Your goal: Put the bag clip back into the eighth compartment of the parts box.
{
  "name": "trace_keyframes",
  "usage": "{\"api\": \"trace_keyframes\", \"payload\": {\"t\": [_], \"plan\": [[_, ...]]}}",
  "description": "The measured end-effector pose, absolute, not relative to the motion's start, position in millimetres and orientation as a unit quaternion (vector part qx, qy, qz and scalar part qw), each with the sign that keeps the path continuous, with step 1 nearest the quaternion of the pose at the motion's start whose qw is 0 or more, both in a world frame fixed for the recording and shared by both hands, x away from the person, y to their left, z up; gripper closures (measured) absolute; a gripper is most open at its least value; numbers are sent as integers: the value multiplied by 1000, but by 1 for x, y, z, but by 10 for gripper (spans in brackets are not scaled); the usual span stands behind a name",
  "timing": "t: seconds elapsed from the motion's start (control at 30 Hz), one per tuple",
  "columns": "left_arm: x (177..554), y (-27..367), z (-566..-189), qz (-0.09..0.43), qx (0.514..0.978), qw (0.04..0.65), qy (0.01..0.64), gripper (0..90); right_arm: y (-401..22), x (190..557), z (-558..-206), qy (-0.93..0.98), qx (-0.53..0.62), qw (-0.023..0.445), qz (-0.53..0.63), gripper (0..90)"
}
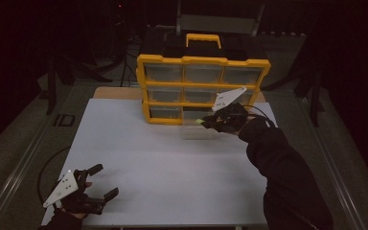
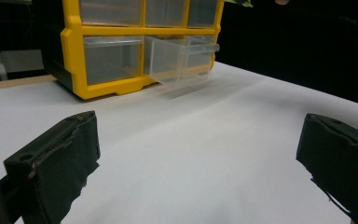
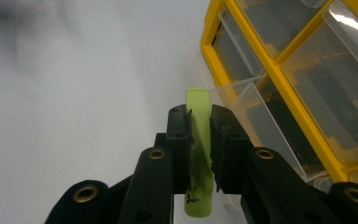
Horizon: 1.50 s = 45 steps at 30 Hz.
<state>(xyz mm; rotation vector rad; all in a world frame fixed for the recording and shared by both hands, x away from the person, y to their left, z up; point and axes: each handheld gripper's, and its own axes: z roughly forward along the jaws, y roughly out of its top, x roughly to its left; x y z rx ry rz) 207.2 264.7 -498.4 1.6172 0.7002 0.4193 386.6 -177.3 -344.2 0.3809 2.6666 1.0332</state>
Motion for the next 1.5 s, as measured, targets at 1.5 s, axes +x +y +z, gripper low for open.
{"api": "trace_keyframes", "payload": {"t": [1.5], "plan": [[207, 267, -498, 190, 697, 621, 303, 2, -167, 453, -360, 912, 161, 127, 355, 784]]}}
